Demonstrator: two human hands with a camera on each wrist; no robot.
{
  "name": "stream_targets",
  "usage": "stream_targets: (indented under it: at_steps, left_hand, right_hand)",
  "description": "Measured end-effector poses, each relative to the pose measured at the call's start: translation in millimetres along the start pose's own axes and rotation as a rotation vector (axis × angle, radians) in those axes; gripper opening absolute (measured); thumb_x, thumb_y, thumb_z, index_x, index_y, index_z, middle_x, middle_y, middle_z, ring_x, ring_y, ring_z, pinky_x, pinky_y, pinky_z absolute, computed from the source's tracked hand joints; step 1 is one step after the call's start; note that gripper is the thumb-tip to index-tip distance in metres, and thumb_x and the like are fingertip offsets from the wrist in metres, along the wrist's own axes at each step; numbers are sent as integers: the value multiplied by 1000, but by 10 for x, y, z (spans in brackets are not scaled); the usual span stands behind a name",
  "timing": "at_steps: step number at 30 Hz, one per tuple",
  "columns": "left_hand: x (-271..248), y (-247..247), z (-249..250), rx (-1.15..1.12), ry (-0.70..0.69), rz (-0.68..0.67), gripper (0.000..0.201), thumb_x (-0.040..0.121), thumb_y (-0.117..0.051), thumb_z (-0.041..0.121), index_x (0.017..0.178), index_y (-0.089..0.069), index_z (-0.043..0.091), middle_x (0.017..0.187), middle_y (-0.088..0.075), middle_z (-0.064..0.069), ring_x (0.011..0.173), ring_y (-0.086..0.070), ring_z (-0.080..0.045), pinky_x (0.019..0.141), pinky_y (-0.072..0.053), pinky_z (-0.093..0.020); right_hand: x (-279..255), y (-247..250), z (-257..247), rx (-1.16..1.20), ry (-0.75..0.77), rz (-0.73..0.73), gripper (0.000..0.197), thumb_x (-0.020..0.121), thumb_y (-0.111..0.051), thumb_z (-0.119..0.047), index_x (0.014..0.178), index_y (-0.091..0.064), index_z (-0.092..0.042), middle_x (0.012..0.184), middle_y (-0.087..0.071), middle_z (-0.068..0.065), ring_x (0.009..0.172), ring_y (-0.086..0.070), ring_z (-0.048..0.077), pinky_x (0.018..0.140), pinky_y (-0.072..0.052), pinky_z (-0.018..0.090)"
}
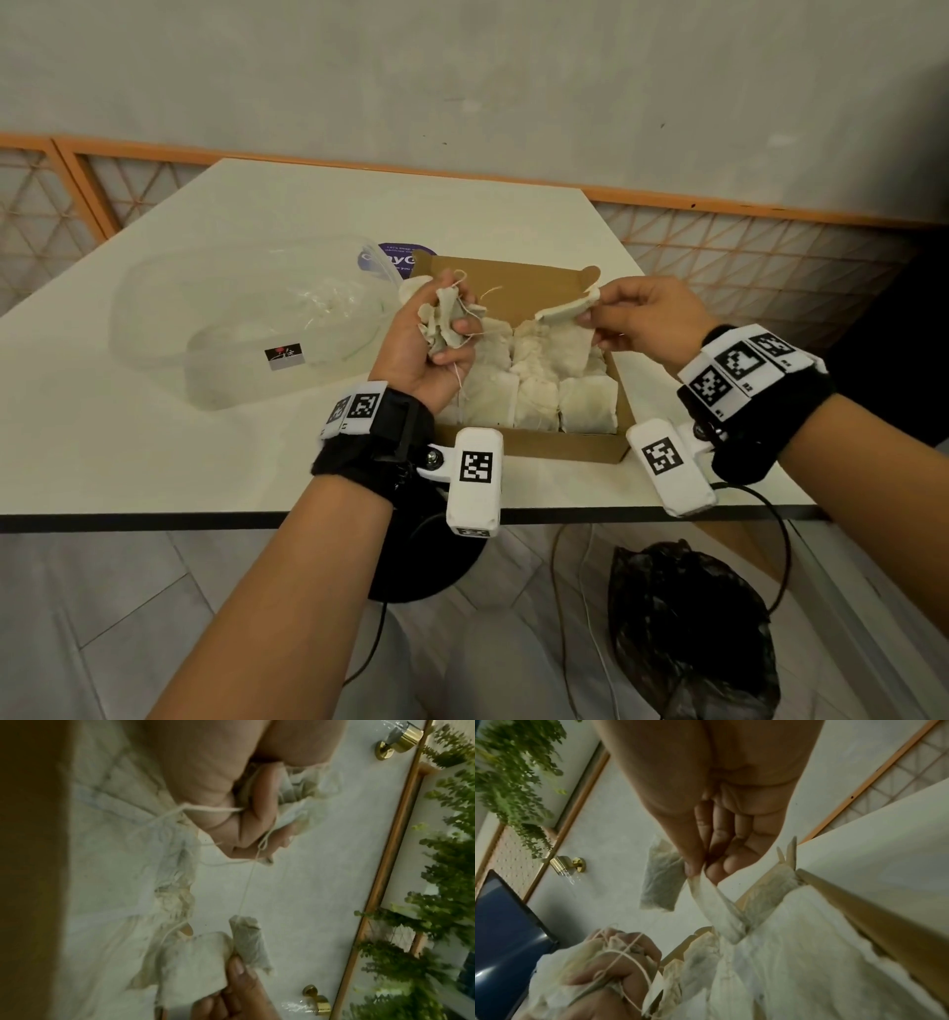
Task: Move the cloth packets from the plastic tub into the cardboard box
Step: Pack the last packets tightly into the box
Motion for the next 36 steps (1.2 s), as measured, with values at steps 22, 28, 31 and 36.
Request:
stream_targets:
  at_steps: [22,28,31,36]
  left_hand:
    - [17,191,114,555,-201,234,14,85,-69,23,77,-58,19,67,-47,-1,52,-44,-9,33,-23,-15]
    - [-2,53,27,740,-193,130,18,72,-75,35,80,-68,21,59,-52,6,49,-46,-7,36,-28,-14]
    - [3,49,13,750,-189,121,19,72,-77,23,86,-67,14,66,-55,-3,42,-46,-5,36,-29,-12]
    - [25,86,-4,687,-147,116,22,63,-74,18,77,-60,11,68,-49,-9,40,-42,-9,33,-24,-13]
  right_hand:
    - [-26,-254,-461,-200,14,-14,13,82,-61,-1,79,-69,-11,66,-61,4,51,-55,6,60,-54,19]
    - [-74,-551,-517,31,-40,-156,23,88,-46,5,93,-68,0,74,-63,11,65,-62,12,71,-55,23]
    - [-75,-617,-537,39,-57,-188,29,86,-42,11,91,-68,-2,79,-66,12,69,-65,15,72,-58,24]
    - [-9,-516,-749,-465,204,-186,33,82,-65,-10,111,-64,-23,103,-62,-2,80,-56,2,76,-44,14]
Point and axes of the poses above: each hand's wrist, its own x-axis towards the middle knuckle, its own y-axis out of the back of the hand, z = x × y, the point moved 9 cm from there along x, towards the middle knuckle
